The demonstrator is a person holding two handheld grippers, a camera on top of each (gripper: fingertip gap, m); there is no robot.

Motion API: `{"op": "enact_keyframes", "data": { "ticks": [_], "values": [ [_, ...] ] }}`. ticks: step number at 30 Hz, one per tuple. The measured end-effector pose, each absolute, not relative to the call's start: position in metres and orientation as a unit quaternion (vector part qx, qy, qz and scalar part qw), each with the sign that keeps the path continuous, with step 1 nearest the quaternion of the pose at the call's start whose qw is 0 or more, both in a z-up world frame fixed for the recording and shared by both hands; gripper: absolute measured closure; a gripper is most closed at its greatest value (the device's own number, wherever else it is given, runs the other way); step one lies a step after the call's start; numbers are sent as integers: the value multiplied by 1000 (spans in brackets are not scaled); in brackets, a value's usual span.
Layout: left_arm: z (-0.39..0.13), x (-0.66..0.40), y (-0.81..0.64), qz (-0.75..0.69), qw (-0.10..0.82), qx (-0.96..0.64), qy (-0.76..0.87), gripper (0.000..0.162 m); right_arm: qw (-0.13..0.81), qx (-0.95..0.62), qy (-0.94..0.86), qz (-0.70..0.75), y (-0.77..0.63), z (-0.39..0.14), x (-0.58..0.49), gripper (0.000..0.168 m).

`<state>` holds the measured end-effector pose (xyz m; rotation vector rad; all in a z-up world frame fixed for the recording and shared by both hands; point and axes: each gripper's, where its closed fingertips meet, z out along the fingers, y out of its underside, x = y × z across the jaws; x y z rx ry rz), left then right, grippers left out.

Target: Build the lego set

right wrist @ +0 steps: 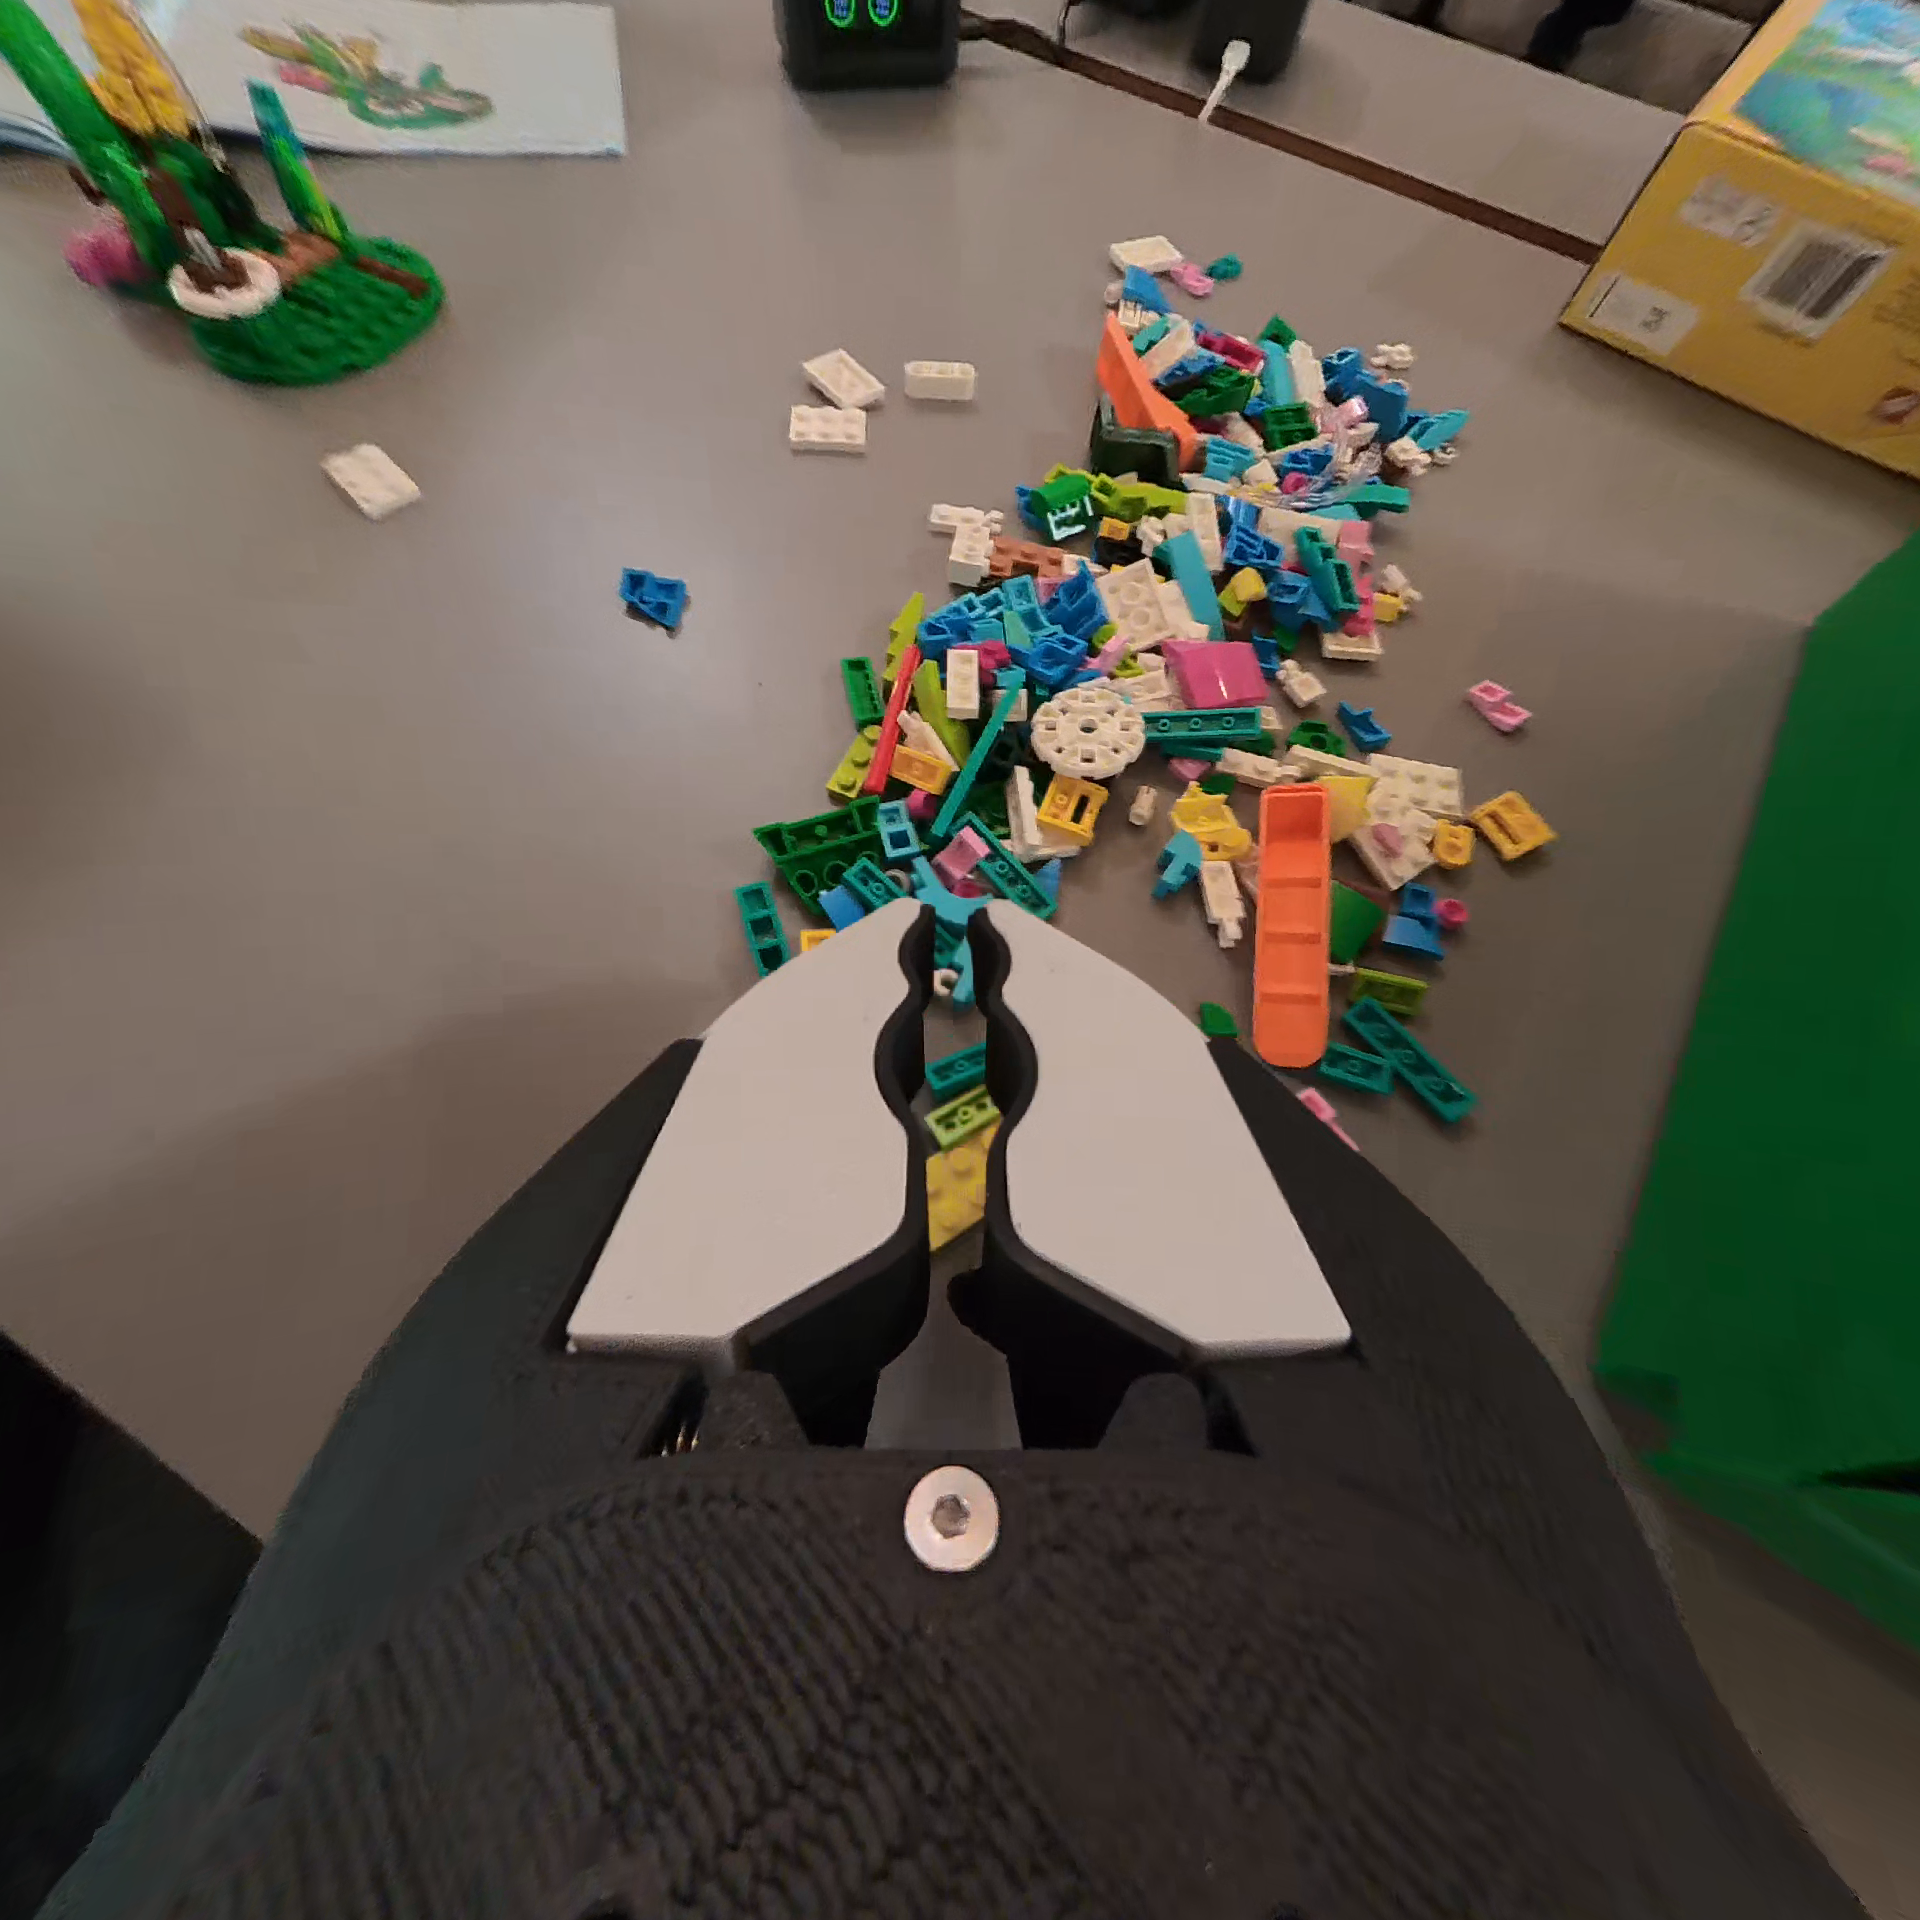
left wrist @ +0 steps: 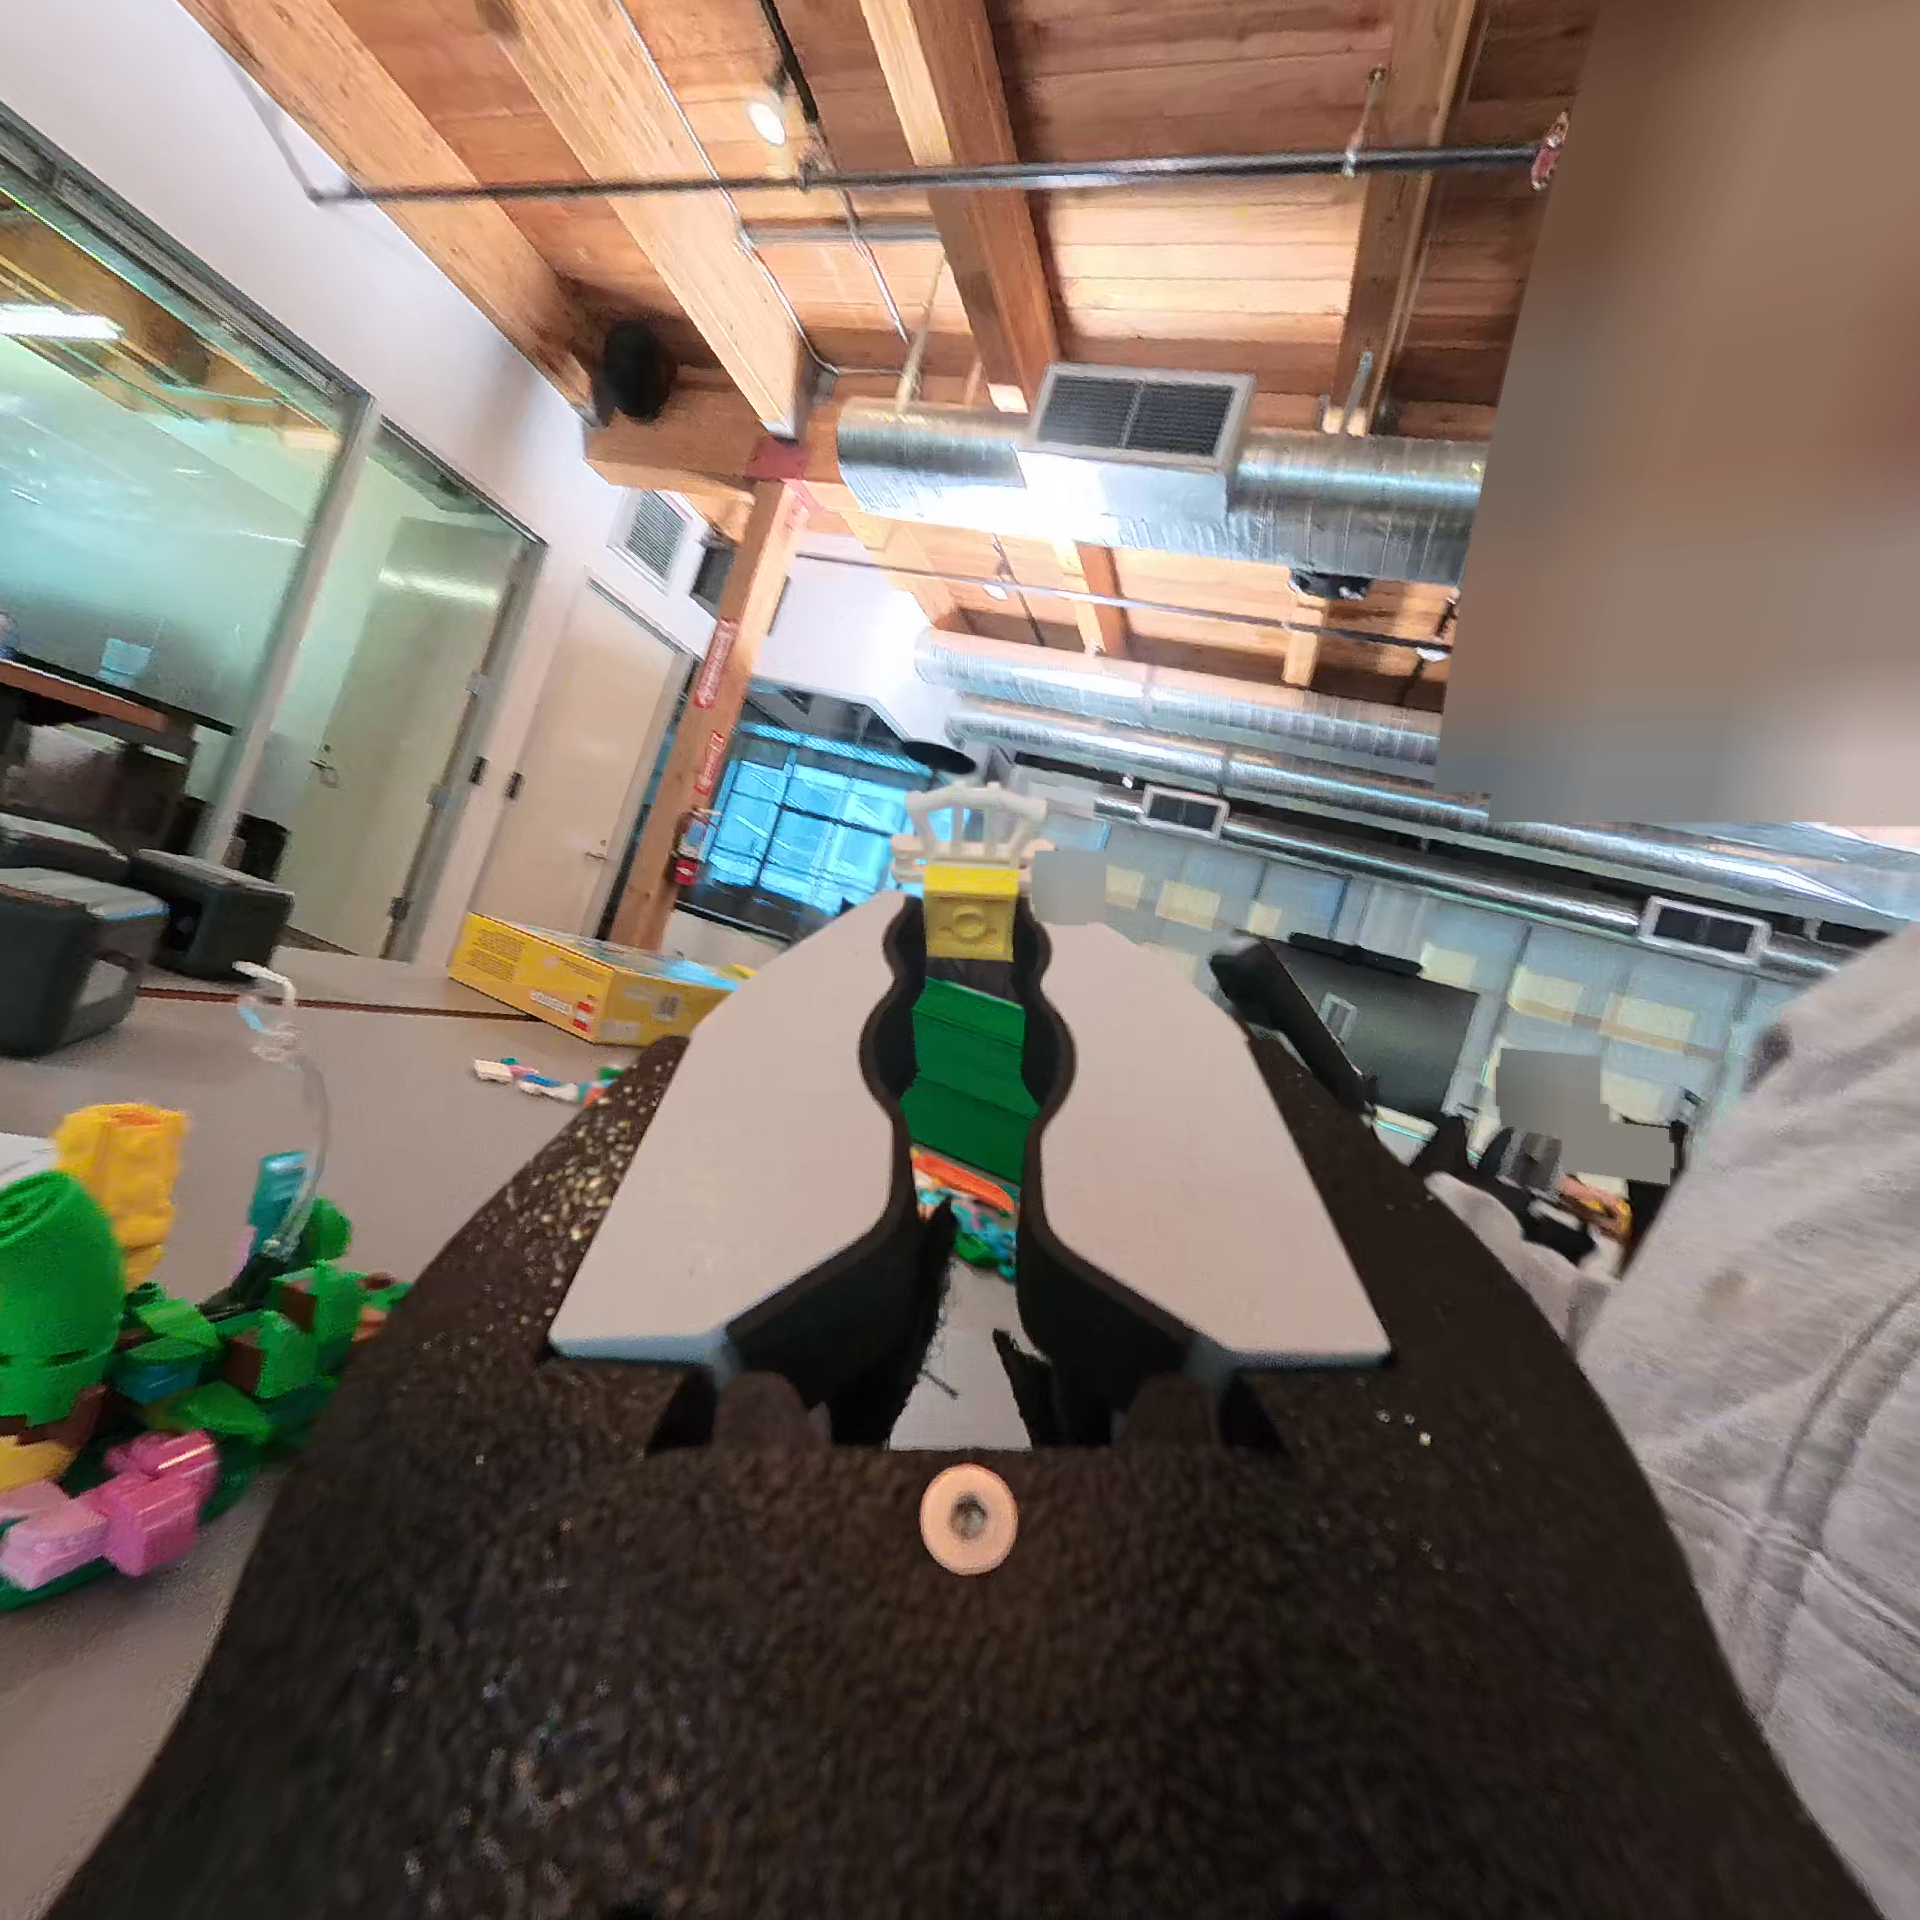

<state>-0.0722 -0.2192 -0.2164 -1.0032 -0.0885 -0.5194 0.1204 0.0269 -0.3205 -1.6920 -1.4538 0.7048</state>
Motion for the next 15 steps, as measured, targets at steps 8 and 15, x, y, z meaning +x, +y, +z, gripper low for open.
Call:
{"op": "enact_keyframes", "data": {
  "ticks": [8, 15],
  "values": [
    [-222, -47, -213, -258, 822, -507, 10, 146, 393, -708, -490, 323, 30, -322, 128, 164],
    [-225, -34, -211, -269, 809, -520, 41, 146, 373, -718, -428, 402, 23, -307, 124, 164]
  ]
}}
